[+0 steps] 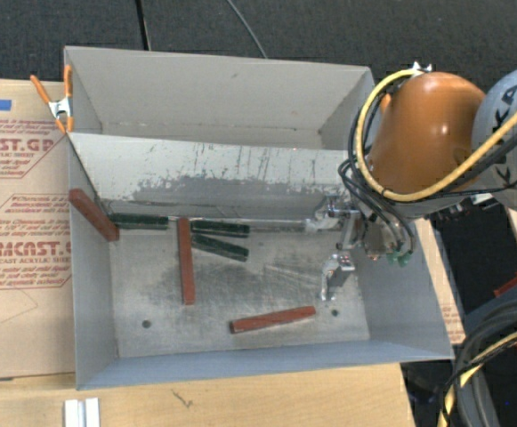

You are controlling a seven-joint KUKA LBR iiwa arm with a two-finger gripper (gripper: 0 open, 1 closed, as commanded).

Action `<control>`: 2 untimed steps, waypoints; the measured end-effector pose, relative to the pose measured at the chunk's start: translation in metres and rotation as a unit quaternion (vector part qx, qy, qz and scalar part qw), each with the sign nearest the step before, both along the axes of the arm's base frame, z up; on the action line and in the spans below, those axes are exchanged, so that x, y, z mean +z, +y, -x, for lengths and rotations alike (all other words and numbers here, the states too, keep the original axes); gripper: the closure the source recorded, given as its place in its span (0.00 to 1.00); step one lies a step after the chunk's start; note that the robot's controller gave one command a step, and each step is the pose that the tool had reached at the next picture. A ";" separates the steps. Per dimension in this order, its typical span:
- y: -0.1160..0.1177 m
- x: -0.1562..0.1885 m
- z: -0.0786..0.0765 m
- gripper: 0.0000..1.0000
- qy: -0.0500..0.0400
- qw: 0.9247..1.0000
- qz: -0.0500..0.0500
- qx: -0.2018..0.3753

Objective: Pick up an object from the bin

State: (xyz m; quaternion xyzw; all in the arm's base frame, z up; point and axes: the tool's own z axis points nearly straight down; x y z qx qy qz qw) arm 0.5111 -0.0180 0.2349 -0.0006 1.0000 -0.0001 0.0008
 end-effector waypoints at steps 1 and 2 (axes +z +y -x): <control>0.000 0.000 0.000 0.00 0.000 1.000 0.000 0.000; 0.002 -0.051 0.007 0.00 -0.003 1.000 0.000 0.008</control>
Offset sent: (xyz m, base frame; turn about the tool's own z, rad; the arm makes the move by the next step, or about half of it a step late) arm -0.0251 0.0076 -0.1581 -0.0495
